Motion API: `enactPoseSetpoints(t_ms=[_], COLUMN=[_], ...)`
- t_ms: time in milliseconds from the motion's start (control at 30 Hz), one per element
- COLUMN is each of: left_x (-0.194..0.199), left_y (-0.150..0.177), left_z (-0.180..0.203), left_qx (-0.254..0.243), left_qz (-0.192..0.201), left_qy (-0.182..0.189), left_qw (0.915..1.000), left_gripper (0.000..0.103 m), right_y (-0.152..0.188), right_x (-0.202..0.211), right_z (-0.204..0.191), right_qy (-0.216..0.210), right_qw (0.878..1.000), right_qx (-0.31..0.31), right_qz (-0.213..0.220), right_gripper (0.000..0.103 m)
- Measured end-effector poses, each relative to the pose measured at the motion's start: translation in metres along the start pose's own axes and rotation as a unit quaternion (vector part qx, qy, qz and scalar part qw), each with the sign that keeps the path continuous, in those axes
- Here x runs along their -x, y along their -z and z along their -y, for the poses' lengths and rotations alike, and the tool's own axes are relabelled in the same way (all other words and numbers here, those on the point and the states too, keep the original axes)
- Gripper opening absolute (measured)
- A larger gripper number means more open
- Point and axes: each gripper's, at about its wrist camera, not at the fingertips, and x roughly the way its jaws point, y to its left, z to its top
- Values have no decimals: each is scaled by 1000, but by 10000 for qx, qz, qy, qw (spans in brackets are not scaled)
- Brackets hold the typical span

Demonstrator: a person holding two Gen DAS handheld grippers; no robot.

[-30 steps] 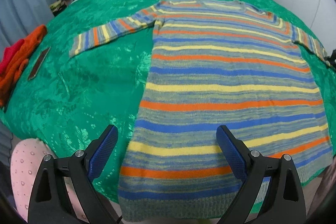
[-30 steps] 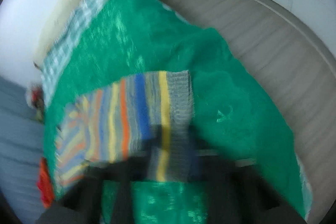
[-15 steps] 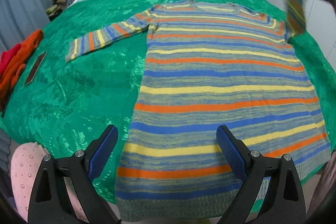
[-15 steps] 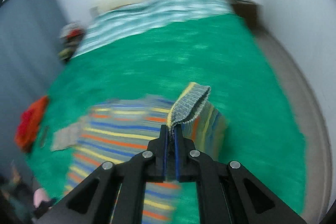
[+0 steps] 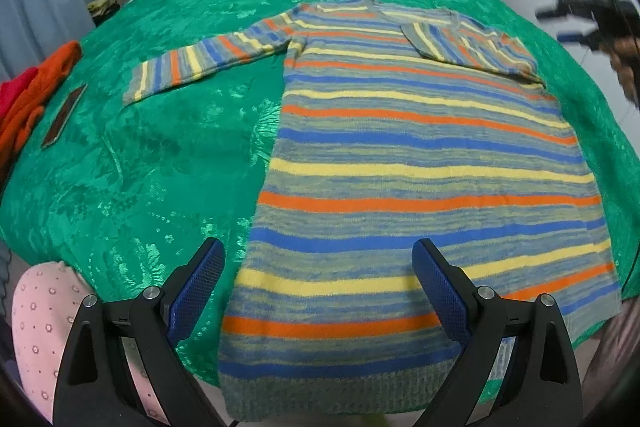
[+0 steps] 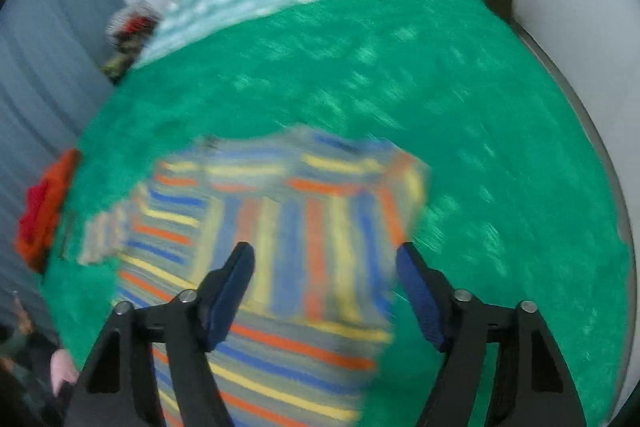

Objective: Fold small clothes
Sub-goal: 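Grasp a sleeve cuff with the right tool, fold it across the body, then adjust the folded sleeve with the right tool and release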

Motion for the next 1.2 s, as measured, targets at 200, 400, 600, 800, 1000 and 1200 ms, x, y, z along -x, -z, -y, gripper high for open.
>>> enactPoseSetpoints(t_ms=[200,400,600,800,1000,1200], left_x=[-7,-7,-13,-16,-11,-8], left_y=[4,6,3,4,7,6], left_z=[11,9,7,14,18,24], left_qx=[-194,-242,-111,-257,-354,-545], left_qz=[-127,-128,-228,-278,-247,-161], left_qy=[-109,-277,-141,-182,-135,-20], left_qw=[9997,9992,9996,9991,9990,9984], left_gripper=[96,96,96,96,96,96], right_y=[20,36,21,-1,18,65], right_x=[-31,-67,-32,-51,-62,21], right_z=[41,46,48,19,23,11], right_qy=[-181,781,754,-316,757,853], right_qw=[9968,9933,9965,9988,9962,9958], right_qx=[-699,-408,-324,-45,-91,267], right_qz=[-353,-751,-172,-375,-421,187], right_gripper=[62,18,20,26,38,66])
